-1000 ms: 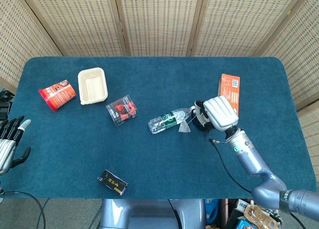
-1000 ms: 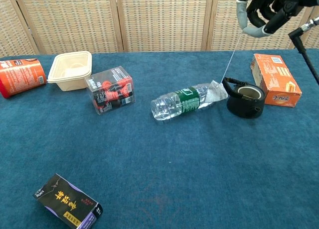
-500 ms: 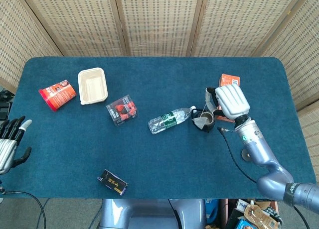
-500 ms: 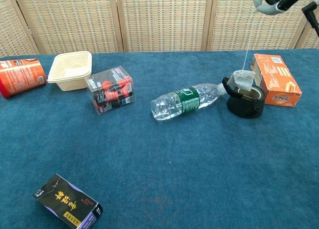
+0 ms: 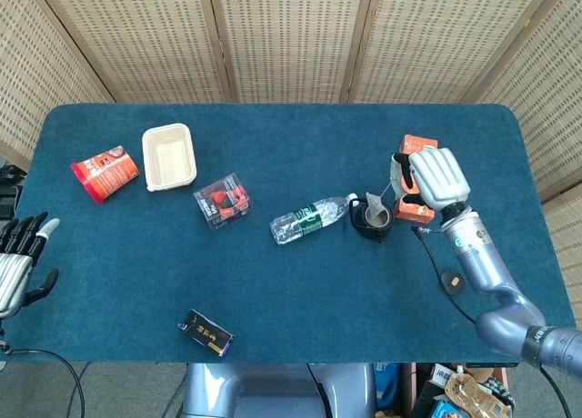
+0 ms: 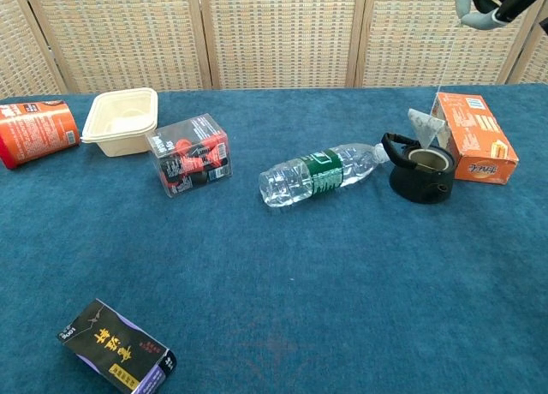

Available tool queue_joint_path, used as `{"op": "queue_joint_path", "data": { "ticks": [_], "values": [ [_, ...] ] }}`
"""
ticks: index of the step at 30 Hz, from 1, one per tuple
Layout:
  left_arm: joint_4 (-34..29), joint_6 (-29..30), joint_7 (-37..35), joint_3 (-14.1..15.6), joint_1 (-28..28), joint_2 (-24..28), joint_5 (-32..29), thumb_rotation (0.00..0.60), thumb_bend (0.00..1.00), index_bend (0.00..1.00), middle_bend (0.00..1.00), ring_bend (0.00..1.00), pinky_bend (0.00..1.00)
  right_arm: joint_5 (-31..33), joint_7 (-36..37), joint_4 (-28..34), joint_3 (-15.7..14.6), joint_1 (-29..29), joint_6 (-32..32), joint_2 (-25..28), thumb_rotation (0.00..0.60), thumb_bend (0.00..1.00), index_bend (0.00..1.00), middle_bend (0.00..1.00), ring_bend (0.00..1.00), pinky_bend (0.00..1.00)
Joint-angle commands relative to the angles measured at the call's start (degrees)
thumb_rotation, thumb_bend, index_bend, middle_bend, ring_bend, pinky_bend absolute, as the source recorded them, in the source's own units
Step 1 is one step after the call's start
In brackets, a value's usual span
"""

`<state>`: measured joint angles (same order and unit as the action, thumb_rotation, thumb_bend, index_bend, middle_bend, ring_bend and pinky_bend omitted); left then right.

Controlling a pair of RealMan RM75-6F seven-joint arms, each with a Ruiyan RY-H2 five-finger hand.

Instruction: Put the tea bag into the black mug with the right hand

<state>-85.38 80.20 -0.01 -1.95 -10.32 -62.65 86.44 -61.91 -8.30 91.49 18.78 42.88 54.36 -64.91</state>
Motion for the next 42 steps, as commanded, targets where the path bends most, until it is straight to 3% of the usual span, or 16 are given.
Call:
{"op": "queue_joint_path", "data": {
  "ticks": [1, 29, 42],
  "values": [
    [-0.17, 0.11, 0.09, 0.03, 0.08, 0.08, 0.0, 0.6, 0.44, 0.0, 0.0, 0.0, 0.0, -0.21, 0.62, -0.71, -0.33, 0.1, -0.37, -0.35, 0.6, 0.72, 0.63, 0.81, 0.8, 0.98],
    [0.97, 0.06, -0.6, 0.34, 0.58, -0.26, -0.34, 0.6, 0.44, 0.0, 0.0, 0.0, 0.0, -1.08, 2.22, -5.78, -3.62, 0.22, -1.57, -5.14, 0.6, 0.72, 0.63, 0.81, 0.8, 0.98],
    [1.16, 0.05, -0.72, 0.51, 0.7, -0.34, -0.23, 0.6, 0.44, 0.0, 0.0, 0.0, 0.0, -7.0, -0.65, -7.82, -8.61, -1.17, 0.24, -9.03, 0.6, 0.72, 0.63, 0.81, 0.8, 0.98]
  ]
}}
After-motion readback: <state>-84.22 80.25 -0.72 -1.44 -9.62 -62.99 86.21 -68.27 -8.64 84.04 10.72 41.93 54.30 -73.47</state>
